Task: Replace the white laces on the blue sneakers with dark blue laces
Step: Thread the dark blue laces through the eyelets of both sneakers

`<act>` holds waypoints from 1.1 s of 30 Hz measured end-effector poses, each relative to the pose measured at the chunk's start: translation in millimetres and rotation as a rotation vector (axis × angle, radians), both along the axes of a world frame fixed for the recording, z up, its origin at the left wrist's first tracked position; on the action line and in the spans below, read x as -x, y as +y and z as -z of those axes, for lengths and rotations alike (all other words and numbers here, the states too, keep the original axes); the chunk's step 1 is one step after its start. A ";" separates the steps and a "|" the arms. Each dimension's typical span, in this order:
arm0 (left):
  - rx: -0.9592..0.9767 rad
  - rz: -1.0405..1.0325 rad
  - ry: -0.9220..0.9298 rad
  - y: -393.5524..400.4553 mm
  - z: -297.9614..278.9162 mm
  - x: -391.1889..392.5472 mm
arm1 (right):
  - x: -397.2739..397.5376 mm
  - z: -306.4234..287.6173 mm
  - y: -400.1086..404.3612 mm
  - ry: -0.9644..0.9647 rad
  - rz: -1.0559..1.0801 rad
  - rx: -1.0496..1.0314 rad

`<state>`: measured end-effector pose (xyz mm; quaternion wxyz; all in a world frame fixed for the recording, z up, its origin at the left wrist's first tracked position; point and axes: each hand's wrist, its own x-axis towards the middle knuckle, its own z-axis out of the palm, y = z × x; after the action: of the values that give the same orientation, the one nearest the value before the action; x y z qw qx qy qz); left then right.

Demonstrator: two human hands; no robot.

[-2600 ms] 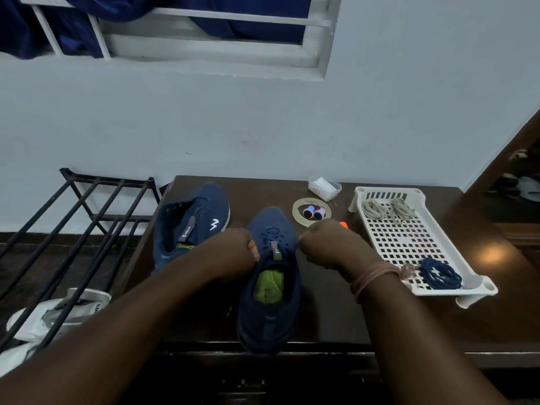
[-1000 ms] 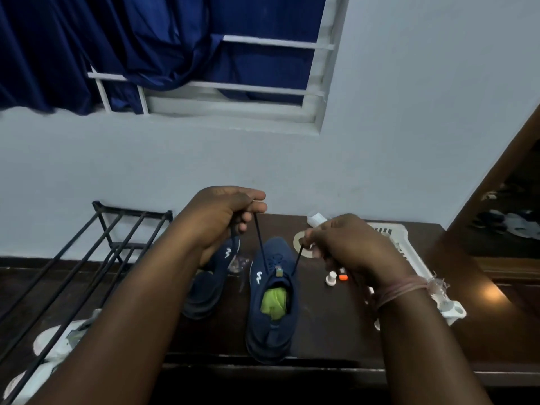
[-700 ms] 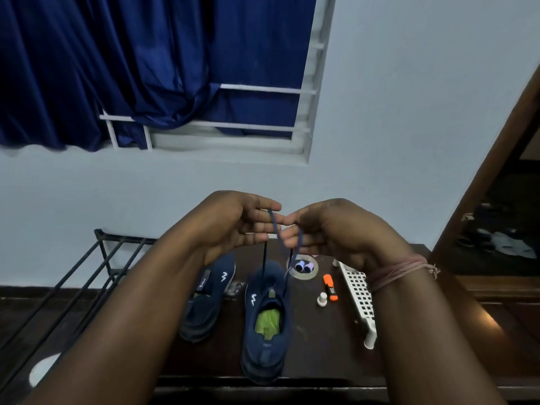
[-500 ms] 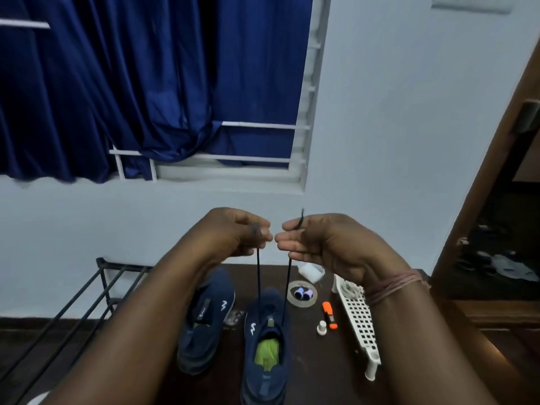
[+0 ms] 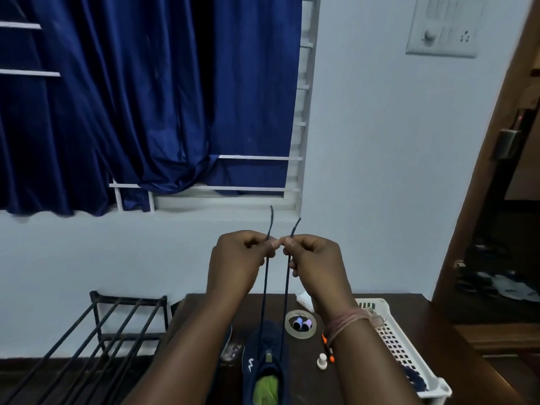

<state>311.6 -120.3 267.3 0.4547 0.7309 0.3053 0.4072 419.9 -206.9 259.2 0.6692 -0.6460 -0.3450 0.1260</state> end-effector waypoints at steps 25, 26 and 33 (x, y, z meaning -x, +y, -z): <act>0.117 0.259 0.329 36.0 153.0 21.0 | 4.2 144.4 23.9 0.271 -0.318 0.311; 0.094 0.244 0.381 40.3 156.9 22.2 | 4.3 146.0 25.1 0.282 -0.353 0.328; -0.037 0.226 0.540 41.6 167.6 22.8 | 2.1 159.3 31.0 0.288 -0.279 0.385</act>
<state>288.8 -78.7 99.7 0.3860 0.8503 0.3245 0.1504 417.8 -175.9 99.9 0.5526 -0.6830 -0.3014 0.3707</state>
